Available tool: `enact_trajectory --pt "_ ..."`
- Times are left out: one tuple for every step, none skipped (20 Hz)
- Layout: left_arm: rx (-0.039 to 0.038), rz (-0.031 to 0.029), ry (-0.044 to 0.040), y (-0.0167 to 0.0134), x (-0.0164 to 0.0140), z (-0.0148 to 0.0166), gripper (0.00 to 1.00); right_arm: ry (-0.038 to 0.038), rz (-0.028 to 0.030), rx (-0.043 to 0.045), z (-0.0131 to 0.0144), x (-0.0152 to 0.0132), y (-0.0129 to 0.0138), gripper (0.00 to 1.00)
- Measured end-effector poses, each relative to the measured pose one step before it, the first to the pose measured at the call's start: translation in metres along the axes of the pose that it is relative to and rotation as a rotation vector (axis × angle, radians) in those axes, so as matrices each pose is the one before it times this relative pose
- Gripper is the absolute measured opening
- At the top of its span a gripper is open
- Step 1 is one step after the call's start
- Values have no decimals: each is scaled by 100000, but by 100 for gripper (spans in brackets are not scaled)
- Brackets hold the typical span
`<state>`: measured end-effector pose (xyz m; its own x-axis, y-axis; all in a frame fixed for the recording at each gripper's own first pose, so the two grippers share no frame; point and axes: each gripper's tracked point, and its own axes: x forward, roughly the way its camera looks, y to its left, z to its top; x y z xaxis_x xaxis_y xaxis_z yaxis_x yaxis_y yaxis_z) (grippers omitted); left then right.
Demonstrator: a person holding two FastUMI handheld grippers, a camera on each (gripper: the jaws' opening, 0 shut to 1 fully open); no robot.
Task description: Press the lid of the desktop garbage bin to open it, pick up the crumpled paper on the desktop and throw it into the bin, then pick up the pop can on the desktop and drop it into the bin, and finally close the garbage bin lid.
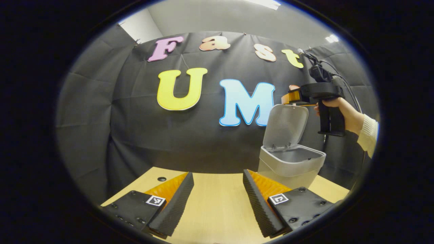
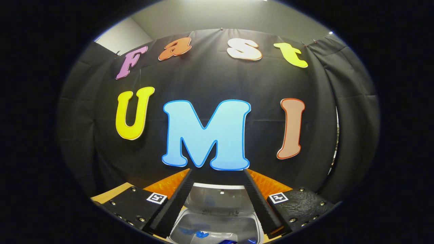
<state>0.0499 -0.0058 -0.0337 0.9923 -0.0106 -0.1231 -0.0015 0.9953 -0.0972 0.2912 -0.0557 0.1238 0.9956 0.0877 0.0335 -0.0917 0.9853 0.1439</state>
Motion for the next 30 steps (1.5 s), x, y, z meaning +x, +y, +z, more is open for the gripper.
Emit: enact_trajectory --pt "-56 -537 93 -127 -114 -361 95 -349 339 866 -288 -522 53 93" --pt "15 -606 -164 -79 -345 -222 95 -348 37 1015 -339 -656 81 93" --pt "221 -316 -89 -17 -172 -210 95 264 61 65 -361 -596 80 93" --pt "503 313 748 1 -341 -276 95 661 119 -264 -572 -647 168 94" --pt "56 540 393 73 -363 -154 95 1295 89 -61 -474 -683 98 94" --pt "-750 -232 -741 -97 -466 214 95 1594 193 57 -555 -750 179 94" --pt "-576 -373 -572 -203 -339 172 96 1076 24 346 -547 -675 84 94" --pt "149 154 7 -61 -328 -37 96 430 -30 295 -496 -529 75 94" --pt "370 284 205 44 -185 -61 95 -191 -33 176 -356 -450 28 94" --pt "77 -67 -91 -82 -204 -57 95 449 90 231 -629 -369 120 94" --pt "-155 -46 -219 -181 -140 51 95 1304 143 193 -662 -314 95 94" --pt "-85 -48 -74 -122 -72 1 95 1653 37 563 -885 -331 85 93" --pt "126 245 -114 -21 -135 33 95 2179 118 721 -858 -167 57 93" --pt "152 392 -274 14 -221 131 95 2430 143 949 -1074 -159 106 93" --pt "41 199 -328 -6 -139 115 95 2343 75 795 -1012 57 30 93" --pt "102 342 22 33 -198 1 95 1610 46 448 -975 215 110 93" --pt "320 378 307 153 -12 -106 95 1149 -179 -120 -892 322 -26 93" --pt "352 406 260 125 -125 -198 96 1429 -230 -138 -776 322 -55 93" --pt "302 393 318 102 -17 -81 96 787 -216 33 -772 382 -49 94" --pt "232 564 87 158 -79 52 95 -107 -215 447 -599 219 -67 94" --pt "171 526 -12 167 15 44 95 -1106 -11 209 -311 233 7 95" --pt "273 669 88 219 -52 45 95 -986 -334 -80 -372 185 -90 95" --pt "168 471 -16 149 5 -61 95 -1263 -78 -688 -261 241 -100 94" --pt "58 364 19 51 -51 -26 96 -143 -204 -602 -519 186 -141 94" --pt "99 310 168 63 87 -37 96 916 121 -276 -671 222 -1 94" --pt "56 412 62 135 -49 -24 95 1177 111 -919 -721 188 -56 95" --pt "-43 284 -100 16 114 39 95 295 188 -2313 -380 151 48 95" --pt "14 140 24 -72 46 -18 95 -2457 -434 -1424 360 73 -216 95" --pt "9 127 86 -83 163 -35 95 86 4 -424 -352 42 123 95" --pt "-130 -19 111 -88 -24 -86 96 -1884 177 588 330 -210 -52 95"
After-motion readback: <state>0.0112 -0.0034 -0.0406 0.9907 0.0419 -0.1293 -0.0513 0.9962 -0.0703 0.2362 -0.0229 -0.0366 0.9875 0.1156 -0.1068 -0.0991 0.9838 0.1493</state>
